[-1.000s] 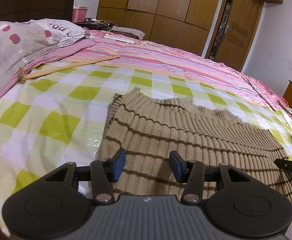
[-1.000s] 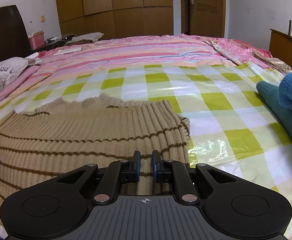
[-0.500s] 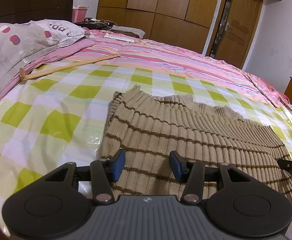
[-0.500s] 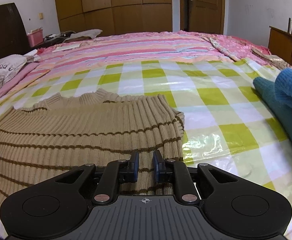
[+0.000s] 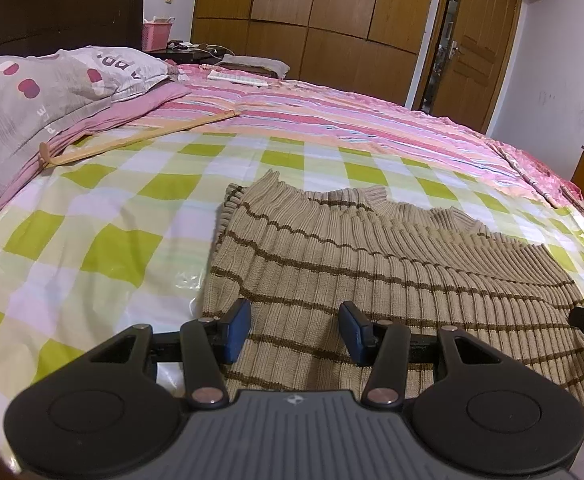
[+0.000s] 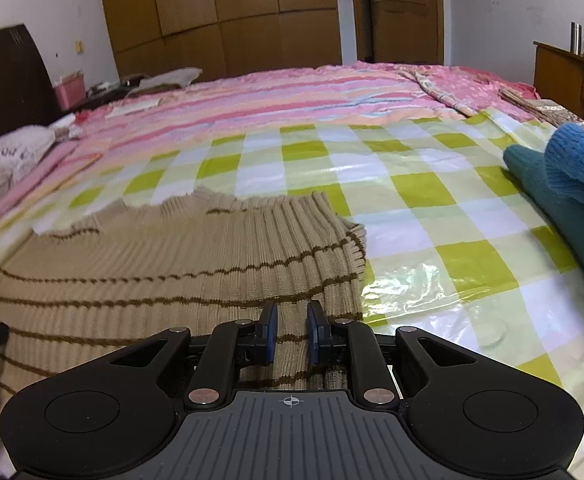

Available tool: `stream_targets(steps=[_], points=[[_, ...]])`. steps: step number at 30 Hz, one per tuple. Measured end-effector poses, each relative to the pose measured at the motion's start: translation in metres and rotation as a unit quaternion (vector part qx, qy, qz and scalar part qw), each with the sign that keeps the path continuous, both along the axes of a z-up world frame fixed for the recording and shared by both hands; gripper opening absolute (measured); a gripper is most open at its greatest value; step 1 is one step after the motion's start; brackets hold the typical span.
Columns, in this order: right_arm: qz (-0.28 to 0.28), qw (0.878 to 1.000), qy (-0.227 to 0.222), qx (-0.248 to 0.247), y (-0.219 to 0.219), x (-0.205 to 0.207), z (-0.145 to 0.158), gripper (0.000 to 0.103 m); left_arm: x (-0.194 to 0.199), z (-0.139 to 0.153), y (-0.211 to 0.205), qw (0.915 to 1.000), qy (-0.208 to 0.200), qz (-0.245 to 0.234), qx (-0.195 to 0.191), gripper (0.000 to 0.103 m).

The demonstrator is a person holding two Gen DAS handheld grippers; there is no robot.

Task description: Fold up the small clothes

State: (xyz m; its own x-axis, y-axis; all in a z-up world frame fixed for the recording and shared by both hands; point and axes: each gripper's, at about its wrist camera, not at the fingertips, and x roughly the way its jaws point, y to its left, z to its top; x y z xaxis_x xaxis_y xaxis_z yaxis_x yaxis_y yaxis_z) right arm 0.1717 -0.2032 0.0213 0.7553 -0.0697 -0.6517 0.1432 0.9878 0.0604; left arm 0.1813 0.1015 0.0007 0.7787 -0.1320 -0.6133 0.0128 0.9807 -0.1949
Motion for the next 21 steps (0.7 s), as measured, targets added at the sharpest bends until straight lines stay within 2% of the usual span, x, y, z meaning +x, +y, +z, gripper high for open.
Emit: stream_targets(steps=[15,21], points=[[-0.041,0.999,-0.013,0.034,-0.032,-0.017,0.007,0.017,-0.006,0.004,-0.006,0.9999,-0.006,0.003,0.012,0.053],[-0.050,0.998,0.001,0.040,-0.052,-0.027,0.004,0.017,-0.015,0.011,-0.015,0.9997,-0.013,0.000,0.019,0.053]])
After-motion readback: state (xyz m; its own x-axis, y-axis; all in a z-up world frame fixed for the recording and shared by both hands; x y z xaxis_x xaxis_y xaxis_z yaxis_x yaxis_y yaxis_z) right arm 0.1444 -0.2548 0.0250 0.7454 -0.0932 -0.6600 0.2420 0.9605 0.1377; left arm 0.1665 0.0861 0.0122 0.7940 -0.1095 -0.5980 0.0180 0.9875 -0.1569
